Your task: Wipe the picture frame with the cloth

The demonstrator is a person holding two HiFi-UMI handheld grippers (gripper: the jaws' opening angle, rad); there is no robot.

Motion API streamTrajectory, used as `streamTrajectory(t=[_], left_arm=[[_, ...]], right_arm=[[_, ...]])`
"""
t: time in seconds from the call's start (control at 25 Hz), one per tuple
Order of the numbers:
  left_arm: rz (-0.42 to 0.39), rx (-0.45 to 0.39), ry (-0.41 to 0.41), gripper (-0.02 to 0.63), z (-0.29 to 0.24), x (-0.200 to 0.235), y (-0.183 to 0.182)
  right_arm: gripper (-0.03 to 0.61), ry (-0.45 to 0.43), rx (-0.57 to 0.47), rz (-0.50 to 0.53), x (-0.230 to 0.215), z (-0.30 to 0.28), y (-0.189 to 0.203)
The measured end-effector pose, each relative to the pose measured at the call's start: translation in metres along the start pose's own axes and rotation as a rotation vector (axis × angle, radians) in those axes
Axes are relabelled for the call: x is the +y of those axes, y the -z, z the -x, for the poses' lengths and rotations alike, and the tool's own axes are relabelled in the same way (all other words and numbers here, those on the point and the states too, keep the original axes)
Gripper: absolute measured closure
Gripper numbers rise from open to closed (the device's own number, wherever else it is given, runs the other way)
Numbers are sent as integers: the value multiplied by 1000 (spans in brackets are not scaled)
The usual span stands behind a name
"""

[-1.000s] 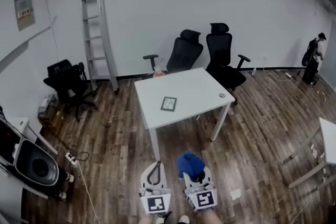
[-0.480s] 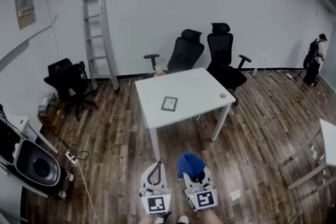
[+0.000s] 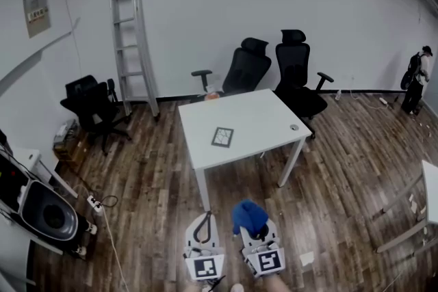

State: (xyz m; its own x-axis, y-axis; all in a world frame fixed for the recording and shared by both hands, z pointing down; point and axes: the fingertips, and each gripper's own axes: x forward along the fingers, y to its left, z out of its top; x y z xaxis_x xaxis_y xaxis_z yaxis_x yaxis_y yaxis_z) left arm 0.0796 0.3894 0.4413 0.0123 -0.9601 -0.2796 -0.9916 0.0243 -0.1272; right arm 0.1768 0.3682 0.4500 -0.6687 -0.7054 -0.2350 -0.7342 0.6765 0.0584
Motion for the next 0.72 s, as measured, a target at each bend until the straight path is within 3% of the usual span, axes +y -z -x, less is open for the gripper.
streamTrajectory(t=[0.12, 0.28, 0.36, 0.4, 0.48, 0.6, 0.68, 0.72], left_arm=[[-124, -10, 30, 611, -9, -6, -1], [-154, 0, 41, 611, -26, -7, 10], [-95, 21, 27, 611, -35, 0, 18], [-102, 19, 30, 611, -41, 3, 19], [-202, -2, 64, 611, -58, 8, 20], [-65, 13, 37, 611, -85, 26, 42], [-47, 18, 48, 611, -107, 41, 57], [-77, 15, 67, 611, -119, 48, 62]], right_arm=[[449, -3, 2, -6, -10, -4, 5], [449, -10, 5, -10, -19, -19, 13], [449, -8, 2, -12, -22, -29, 15], [449, -4, 2, -14, -24, -36, 17], [449, 4, 5, -12, -31, -50, 23], [449, 18, 7, -7, -42, -82, 38], [449, 32, 16, -4, -46, -109, 49], [449, 41, 23, -4, -48, -123, 55]])
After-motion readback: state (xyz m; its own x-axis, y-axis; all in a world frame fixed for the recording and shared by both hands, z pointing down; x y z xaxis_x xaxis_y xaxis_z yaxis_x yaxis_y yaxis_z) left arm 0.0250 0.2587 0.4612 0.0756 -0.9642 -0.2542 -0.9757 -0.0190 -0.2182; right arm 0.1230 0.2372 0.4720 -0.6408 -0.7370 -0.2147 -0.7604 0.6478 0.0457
